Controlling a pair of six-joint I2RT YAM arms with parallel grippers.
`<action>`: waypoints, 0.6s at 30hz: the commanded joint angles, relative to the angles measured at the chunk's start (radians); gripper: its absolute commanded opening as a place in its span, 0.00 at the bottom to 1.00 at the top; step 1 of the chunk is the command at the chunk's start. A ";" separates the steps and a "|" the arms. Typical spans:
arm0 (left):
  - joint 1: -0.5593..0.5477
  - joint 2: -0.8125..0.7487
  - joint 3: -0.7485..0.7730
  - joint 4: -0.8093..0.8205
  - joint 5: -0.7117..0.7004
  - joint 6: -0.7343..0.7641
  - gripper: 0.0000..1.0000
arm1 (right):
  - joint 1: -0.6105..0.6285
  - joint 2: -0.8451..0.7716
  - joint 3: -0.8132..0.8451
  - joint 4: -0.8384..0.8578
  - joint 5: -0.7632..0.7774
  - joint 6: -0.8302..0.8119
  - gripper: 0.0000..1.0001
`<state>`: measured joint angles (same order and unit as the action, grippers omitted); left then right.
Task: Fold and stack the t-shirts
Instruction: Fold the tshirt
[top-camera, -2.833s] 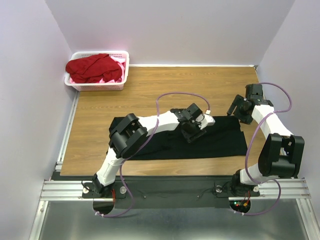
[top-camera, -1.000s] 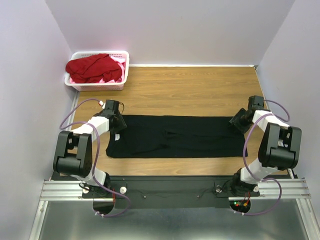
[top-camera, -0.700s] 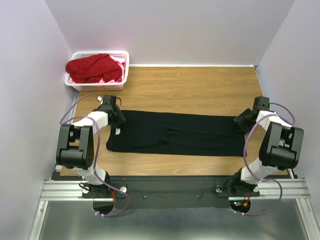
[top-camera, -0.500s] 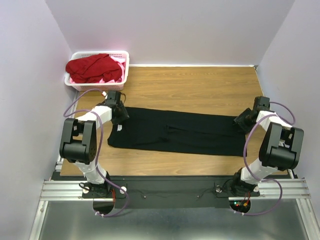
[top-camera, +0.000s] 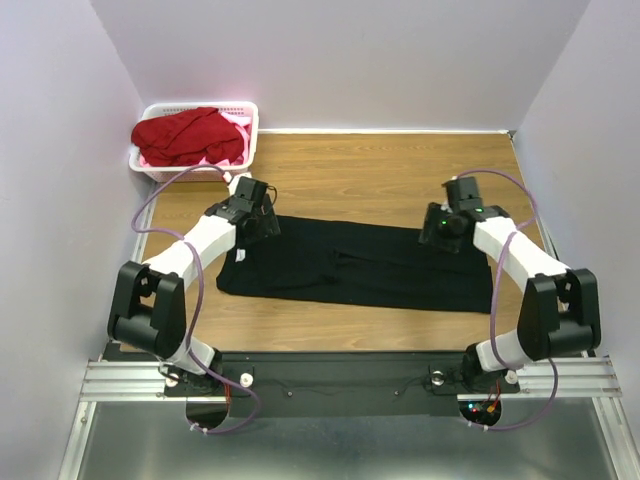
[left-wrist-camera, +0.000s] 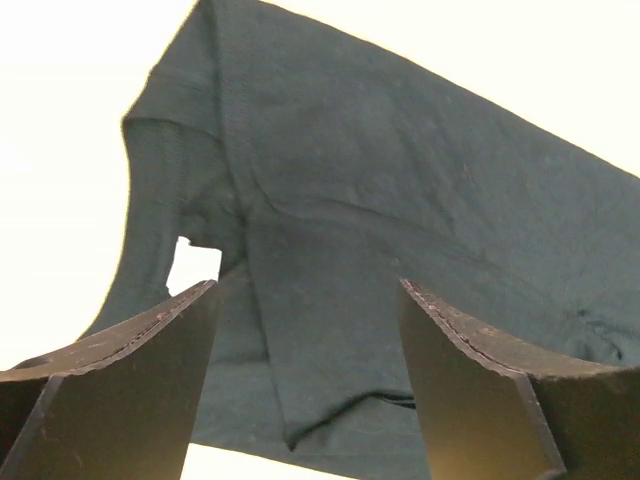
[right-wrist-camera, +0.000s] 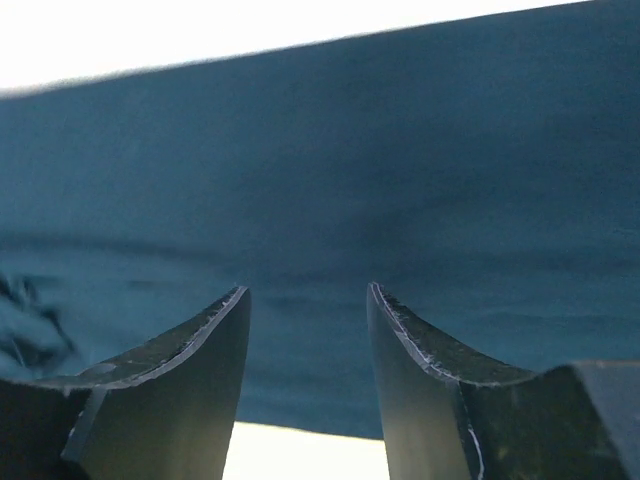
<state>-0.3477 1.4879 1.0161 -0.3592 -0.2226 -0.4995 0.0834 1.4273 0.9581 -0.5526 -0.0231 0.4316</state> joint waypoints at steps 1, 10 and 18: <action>-0.030 0.037 0.001 -0.021 -0.012 -0.039 0.83 | 0.101 0.076 0.062 -0.040 0.018 -0.050 0.56; -0.062 0.211 0.058 0.042 0.026 -0.019 0.77 | 0.124 0.205 0.045 -0.061 0.011 -0.064 0.56; -0.083 0.435 0.292 0.036 0.035 0.032 0.77 | 0.125 0.188 -0.116 -0.105 -0.077 0.019 0.57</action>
<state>-0.4202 1.8519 1.1988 -0.3420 -0.2081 -0.4889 0.2104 1.6127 0.9367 -0.5682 -0.0513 0.4084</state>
